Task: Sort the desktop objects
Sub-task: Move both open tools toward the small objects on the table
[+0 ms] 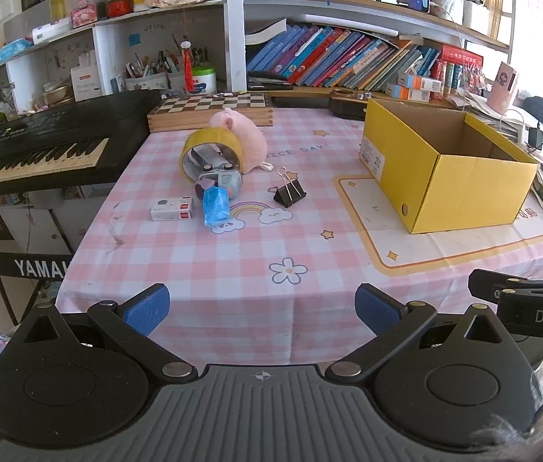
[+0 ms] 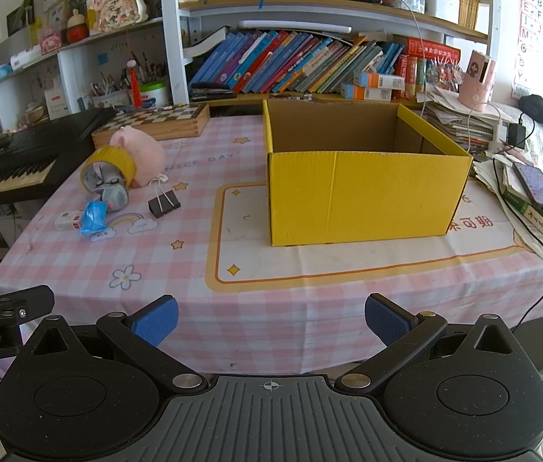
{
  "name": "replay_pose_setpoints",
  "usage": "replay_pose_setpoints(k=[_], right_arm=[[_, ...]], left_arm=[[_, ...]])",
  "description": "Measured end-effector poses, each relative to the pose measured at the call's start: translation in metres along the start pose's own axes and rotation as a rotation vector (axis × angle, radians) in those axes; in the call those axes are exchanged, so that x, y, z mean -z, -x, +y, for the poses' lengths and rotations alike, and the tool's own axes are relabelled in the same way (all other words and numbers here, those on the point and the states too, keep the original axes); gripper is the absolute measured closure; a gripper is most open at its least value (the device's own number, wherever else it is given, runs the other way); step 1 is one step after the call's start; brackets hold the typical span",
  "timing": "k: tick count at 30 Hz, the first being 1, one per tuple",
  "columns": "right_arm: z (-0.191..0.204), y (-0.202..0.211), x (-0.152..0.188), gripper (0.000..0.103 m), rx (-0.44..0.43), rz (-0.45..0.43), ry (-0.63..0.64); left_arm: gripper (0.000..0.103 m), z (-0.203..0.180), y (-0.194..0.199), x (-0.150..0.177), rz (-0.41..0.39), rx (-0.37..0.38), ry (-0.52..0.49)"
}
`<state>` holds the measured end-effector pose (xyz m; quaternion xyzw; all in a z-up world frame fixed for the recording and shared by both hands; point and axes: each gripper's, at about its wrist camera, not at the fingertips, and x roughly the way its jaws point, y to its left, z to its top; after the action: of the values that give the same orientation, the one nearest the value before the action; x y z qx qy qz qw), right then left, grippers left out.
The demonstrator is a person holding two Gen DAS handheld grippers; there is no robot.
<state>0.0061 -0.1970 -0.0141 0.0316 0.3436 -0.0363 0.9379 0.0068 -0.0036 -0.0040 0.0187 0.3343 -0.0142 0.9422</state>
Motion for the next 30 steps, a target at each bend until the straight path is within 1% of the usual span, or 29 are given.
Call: replay_pose_setpoints(k=[10,20,30], right_arm=[[0.003,0.000,0.000,0.000,0.000,-0.003,0.004],[0.010,0.006,-0.001,0.000,-0.024,-0.027,0.042],[0.015,0.006,-0.001,0.000,-0.034,-0.024,0.050]], left_arm=[[0.000,-0.001,0.001,0.000,-0.003,0.003,0.000],[0.000,0.003,0.003,0.001,-0.007,0.031,0.017],[0.000,0.005,0.003,0.001,-0.012,0.046,0.014]])
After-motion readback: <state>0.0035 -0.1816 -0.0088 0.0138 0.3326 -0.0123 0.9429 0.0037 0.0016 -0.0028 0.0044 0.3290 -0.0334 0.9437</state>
